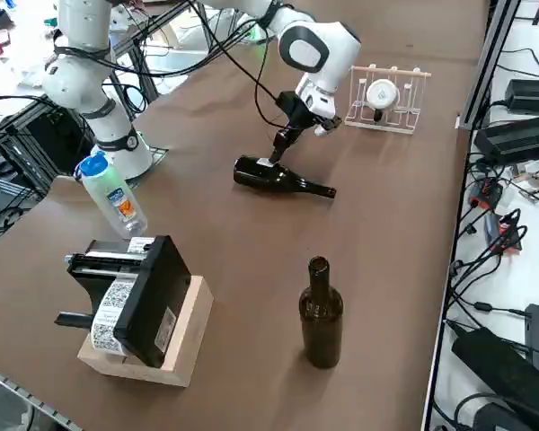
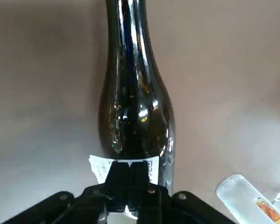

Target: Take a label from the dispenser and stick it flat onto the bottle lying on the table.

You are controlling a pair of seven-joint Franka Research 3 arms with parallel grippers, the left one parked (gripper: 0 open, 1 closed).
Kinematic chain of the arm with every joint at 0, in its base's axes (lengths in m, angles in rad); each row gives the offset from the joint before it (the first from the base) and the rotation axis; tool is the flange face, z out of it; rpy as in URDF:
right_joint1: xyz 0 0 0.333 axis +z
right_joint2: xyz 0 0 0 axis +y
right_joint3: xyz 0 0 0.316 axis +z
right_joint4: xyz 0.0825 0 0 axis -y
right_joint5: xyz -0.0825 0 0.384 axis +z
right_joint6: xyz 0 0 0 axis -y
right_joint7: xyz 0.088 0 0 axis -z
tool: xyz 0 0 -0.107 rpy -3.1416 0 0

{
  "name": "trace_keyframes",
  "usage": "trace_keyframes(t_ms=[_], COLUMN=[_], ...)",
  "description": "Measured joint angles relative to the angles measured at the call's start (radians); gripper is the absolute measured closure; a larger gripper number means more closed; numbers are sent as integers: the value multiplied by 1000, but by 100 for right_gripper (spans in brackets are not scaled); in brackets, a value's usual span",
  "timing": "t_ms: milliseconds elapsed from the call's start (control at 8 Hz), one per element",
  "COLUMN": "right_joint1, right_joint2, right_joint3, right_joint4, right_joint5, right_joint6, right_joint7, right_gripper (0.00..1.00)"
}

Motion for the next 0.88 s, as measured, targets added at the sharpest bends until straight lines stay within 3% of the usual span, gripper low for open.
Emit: trace_keyframes(t_ms=[875], right_joint1=[36], right_joint2=[12], right_joint3=[8], right_joint4=[-14], right_joint5=[0], right_joint6=[11], right_joint7=[76], right_gripper=[99])
